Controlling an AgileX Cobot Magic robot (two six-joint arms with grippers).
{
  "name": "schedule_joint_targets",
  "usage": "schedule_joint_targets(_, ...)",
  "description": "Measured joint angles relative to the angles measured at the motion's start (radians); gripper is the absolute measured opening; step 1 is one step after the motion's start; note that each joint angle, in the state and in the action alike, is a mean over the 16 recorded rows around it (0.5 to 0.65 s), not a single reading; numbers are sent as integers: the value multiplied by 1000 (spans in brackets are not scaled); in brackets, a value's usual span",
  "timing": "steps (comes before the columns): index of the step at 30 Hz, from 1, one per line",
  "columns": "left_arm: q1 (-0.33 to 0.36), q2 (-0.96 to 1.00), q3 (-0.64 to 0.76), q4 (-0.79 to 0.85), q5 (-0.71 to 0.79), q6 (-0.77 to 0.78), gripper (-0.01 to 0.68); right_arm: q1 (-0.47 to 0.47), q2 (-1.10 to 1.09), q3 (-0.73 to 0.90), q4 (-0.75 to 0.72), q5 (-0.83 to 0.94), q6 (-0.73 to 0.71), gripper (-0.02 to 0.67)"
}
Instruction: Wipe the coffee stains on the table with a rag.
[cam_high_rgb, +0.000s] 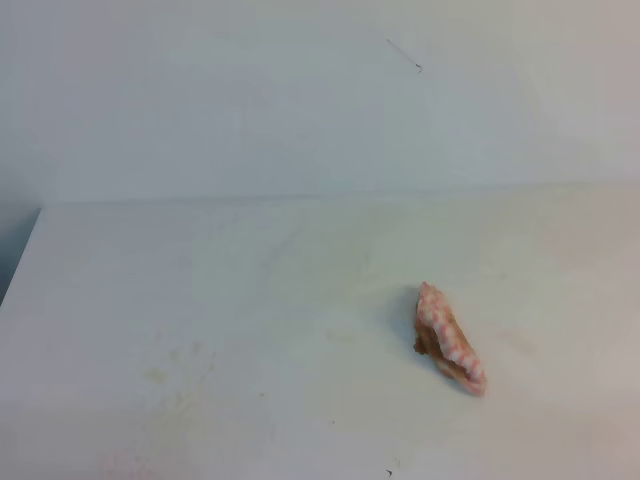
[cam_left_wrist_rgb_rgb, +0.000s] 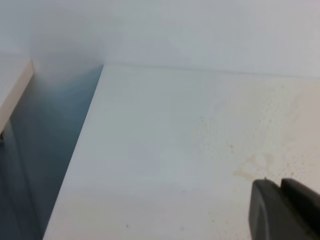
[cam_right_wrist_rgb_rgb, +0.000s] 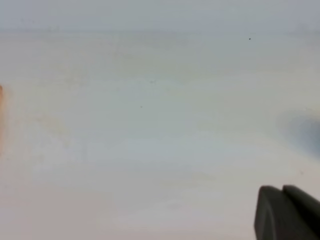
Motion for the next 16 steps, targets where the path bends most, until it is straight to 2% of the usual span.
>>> schedule_joint_targets(16,0,0,0,0,0,0,0,0,0,0,0,0,0,-2)
